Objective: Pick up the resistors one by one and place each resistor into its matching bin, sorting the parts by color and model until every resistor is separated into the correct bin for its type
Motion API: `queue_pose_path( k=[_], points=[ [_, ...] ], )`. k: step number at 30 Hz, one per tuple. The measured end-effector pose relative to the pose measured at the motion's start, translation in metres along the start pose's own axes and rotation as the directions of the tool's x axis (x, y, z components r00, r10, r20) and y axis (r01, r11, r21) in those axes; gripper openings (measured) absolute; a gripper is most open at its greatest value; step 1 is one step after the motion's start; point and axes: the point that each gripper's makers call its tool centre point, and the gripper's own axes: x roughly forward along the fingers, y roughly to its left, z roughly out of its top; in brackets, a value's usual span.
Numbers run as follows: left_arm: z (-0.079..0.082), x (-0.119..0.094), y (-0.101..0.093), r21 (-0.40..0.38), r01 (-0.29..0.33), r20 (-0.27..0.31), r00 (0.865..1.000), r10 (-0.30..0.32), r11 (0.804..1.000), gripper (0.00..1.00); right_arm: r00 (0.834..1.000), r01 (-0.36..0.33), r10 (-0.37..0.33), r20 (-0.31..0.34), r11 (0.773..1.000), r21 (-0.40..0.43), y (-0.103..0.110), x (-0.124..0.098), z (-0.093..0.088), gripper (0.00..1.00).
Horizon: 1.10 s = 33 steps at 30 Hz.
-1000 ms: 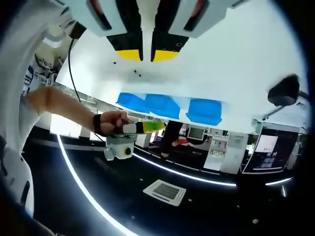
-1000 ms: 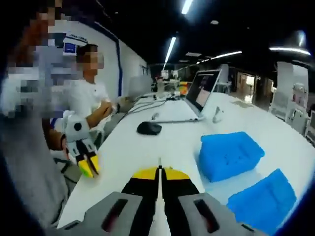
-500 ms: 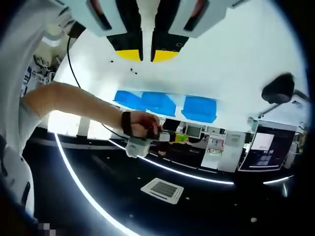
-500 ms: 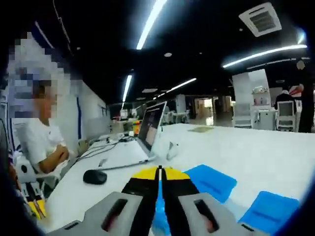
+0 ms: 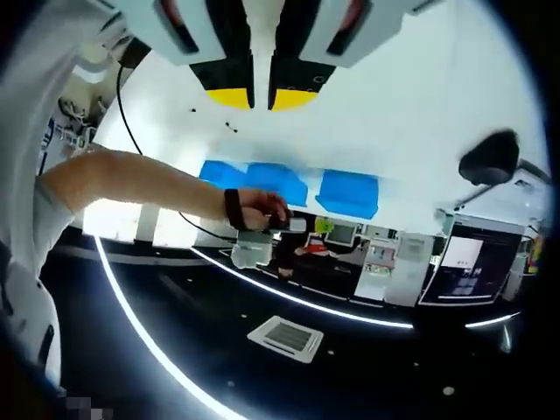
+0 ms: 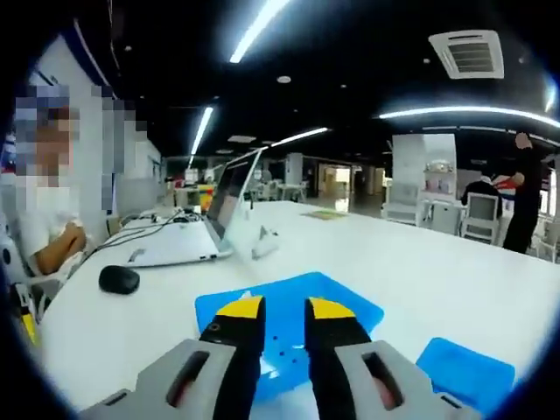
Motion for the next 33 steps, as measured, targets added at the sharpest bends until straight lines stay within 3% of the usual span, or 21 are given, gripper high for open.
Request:
queue_pose_path(
  k=[9,13,17,21,24,26,29,30,31,33],
  points=[
    [0.001,0.0,0.003,0.007,-0.019,0.007,1.0,0.019,1.0,0.1,0.998,-0.068,0.069,0.007,0.994,-0.091,0.009,-0.018,0.017,0.18],
    [0.002,0.001,0.003,0.006,-0.013,0.007,1.0,0.013,1.0,0.1,0.992,-0.123,0.124,-0.006,0.98,-0.159,0.025,-0.03,0.027,0.18],
    [0.003,0.003,0.001,0.012,-0.012,0.006,1.0,0.011,1.0,0.1,0.975,-0.216,0.199,-0.097,0.951,-0.219,0.042,-0.048,0.018,0.18],
    [0.0,0.007,-0.003,0.013,-0.004,-0.007,1.0,0.004,1.0,0.1,0.945,-0.307,0.26,-0.198,0.914,-0.265,0.062,-0.074,0.006,0.18],
    [0.0,0.011,-0.008,0.018,0.008,-0.009,1.0,-0.008,1.0,0.1,0.912,-0.386,0.31,-0.269,0.871,-0.305,0.081,-0.096,0.0,0.18],
    [0.001,0.012,-0.011,0.021,0.015,-0.008,1.0,-0.015,1.0,0.1,0.891,-0.418,0.319,-0.322,0.853,-0.311,0.089,-0.109,-0.007,0.18],
    [0.0,0.015,-0.013,0.022,0.021,-0.01,1.0,-0.021,1.0,0.1,0.842,-0.494,0.363,-0.399,0.816,-0.302,0.106,-0.129,-0.02,0.18],
    [0.0,0.016,-0.014,0.023,0.023,-0.01,1.0,-0.023,0.999,0.1,0.814,-0.535,0.385,-0.435,0.788,-0.304,0.114,-0.137,-0.028,0.18],
    [0.0,0.016,-0.015,0.023,0.025,-0.01,1.0,-0.024,0.999,0.1,0.771,-0.584,0.405,-0.492,0.756,-0.294,0.122,-0.148,-0.04,0.18],
    [-0.001,0.017,-0.017,0.025,0.03,-0.016,0.999,-0.029,0.999,0.1,0.666,-0.667,0.406,-0.626,0.7,-0.254,0.135,-0.171,-0.068,0.18]
  ],
)
